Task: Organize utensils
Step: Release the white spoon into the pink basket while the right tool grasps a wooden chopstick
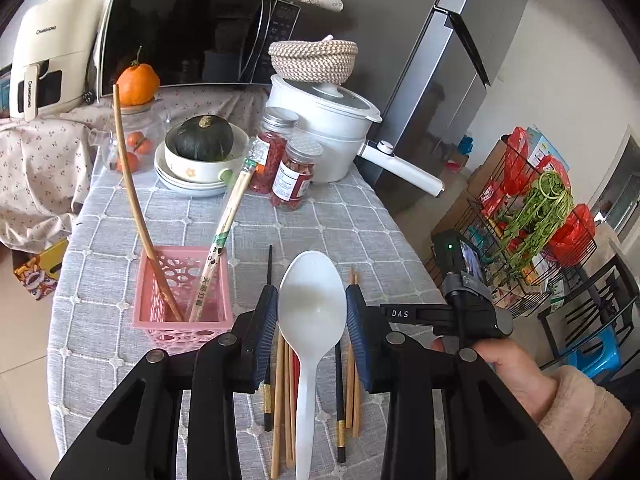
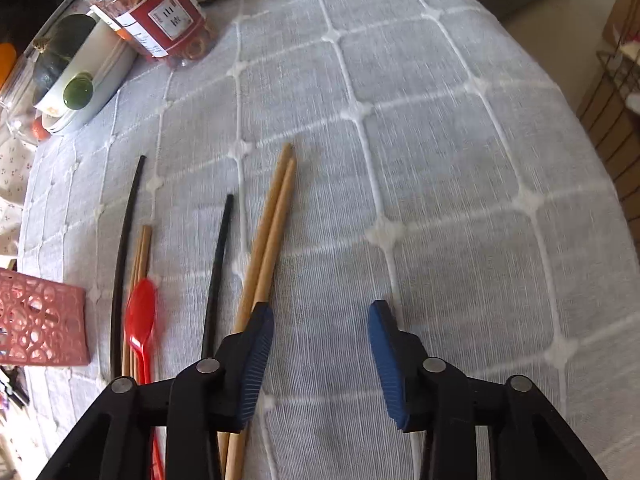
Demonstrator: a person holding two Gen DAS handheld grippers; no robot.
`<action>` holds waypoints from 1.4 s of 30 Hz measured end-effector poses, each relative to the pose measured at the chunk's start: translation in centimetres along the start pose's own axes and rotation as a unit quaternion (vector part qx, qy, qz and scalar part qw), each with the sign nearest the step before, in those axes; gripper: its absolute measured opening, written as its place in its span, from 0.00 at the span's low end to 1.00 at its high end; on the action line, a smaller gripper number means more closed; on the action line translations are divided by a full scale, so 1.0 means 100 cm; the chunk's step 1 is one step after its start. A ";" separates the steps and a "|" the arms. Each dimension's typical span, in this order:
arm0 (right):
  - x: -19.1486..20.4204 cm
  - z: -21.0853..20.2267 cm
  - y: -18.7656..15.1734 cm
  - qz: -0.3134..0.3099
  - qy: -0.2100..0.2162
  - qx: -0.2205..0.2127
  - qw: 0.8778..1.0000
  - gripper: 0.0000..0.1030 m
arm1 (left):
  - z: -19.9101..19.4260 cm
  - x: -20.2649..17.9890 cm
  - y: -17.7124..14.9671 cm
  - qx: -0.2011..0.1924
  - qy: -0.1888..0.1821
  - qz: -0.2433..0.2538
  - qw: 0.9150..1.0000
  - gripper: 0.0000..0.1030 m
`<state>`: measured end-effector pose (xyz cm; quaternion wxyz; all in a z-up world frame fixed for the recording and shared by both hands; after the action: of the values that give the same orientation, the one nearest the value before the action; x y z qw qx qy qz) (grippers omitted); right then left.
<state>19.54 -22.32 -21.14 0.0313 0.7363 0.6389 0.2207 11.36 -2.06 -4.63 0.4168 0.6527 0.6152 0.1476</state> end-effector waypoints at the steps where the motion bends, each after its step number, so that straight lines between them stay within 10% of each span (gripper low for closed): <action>1: 0.002 0.002 0.001 -0.001 -0.002 -0.002 1.000 0.39 | 0.001 0.003 0.000 0.003 0.001 -0.003 1.000 0.35; 13: 0.047 0.012 -0.010 -0.135 -0.116 -0.012 0.984 0.21 | 0.005 0.011 -0.006 0.014 0.000 -0.013 1.000 0.35; 21: 0.042 0.008 -0.011 -0.086 -0.073 -0.001 0.994 0.05 | -0.018 0.024 0.019 -0.055 0.030 -0.007 0.998 0.35; 30: 0.041 -0.065 -0.002 -0.045 0.001 -0.084 0.995 0.05 | -0.065 0.058 0.075 -0.263 0.087 -0.029 0.960 0.35; 42: 0.040 -0.116 0.011 -0.038 0.022 -0.164 0.985 0.05 | -0.015 0.067 0.078 -0.286 0.160 0.015 0.945 0.35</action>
<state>16.63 -21.46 -9.19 0.1465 0.6911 0.6223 0.3371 16.90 5.55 -0.22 0.4798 0.4832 0.5959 0.4257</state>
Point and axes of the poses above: each gripper's, at about its wrist camera, not at the fingertips, and z roughly the way its jaws point, x to its left, y to its top, the point moved 7 cm from there along z, roughly the way its jaws point, and after that the axes turned 4 degrees about -x, right-handed, at the moved point
